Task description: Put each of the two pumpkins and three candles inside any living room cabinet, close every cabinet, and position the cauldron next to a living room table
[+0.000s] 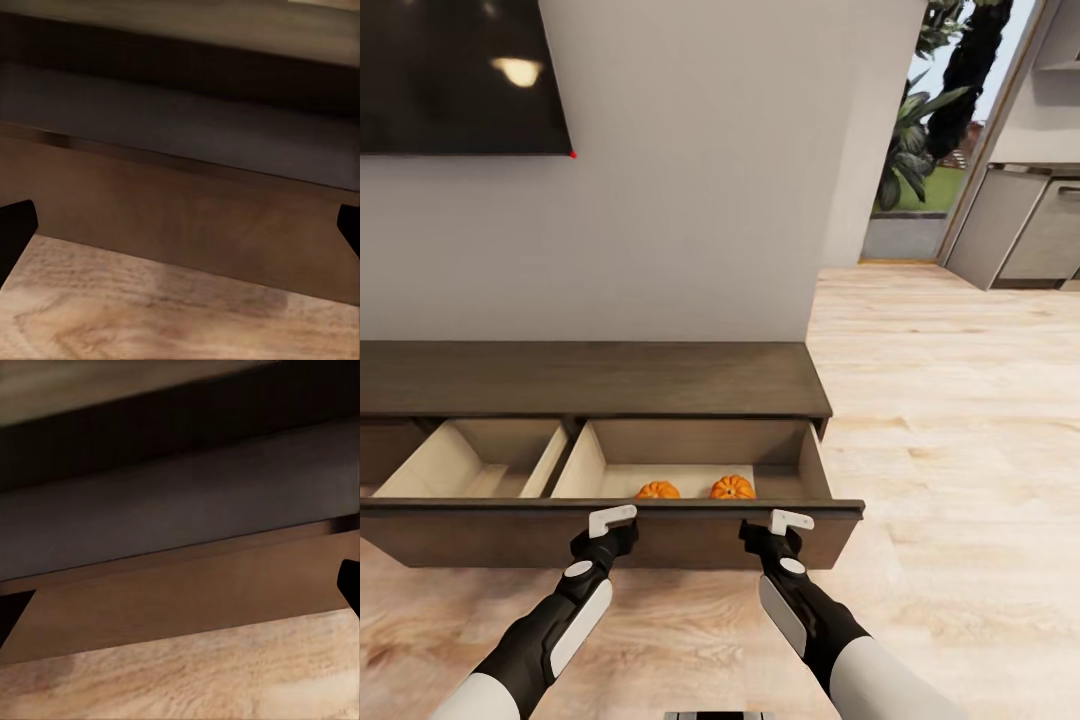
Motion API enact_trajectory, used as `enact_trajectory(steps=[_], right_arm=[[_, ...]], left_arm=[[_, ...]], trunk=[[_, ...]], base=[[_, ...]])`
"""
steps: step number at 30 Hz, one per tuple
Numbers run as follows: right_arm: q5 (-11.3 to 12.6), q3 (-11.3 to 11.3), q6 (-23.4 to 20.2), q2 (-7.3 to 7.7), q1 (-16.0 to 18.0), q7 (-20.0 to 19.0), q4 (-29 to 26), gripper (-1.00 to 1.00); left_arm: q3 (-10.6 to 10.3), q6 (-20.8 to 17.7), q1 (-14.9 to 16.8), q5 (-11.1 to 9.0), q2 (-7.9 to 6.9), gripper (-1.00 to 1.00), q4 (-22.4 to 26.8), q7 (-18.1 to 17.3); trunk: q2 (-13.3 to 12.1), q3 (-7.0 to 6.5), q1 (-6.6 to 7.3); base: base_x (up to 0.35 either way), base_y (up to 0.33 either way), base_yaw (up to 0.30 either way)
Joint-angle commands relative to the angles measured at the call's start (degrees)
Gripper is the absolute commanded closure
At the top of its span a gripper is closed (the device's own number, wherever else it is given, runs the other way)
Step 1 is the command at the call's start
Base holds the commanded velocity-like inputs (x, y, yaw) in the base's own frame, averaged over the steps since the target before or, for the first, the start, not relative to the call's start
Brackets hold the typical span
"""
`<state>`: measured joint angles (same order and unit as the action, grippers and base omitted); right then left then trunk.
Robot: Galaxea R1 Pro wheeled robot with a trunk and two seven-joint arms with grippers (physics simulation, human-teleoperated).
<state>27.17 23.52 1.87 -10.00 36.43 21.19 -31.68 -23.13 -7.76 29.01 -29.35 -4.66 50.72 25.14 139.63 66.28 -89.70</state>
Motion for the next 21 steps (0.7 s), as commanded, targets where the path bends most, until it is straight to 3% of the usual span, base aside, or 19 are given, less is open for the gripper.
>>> enact_trajectory(steps=[1,21], right_arm=[[-0.63,-0.06,0.13,0.00,0.05,-0.02,-0.14,-1.00],[-0.63,0.03,0.11,0.00,0.05,-0.02,-0.14,-1.00]], left_arm=[[0.01,0.01,0.00,0.00,0.00,-1.00,0.00,0.00],[0.02,0.03,-0.01,0.00,0.00,-1.00,0.00,0.00]], trunk=[[0.00,-0.01,0.00],[0.00,-0.01,0.00]], base=[[0.229,0.000,0.000],[0.197,0.000,0.000]])
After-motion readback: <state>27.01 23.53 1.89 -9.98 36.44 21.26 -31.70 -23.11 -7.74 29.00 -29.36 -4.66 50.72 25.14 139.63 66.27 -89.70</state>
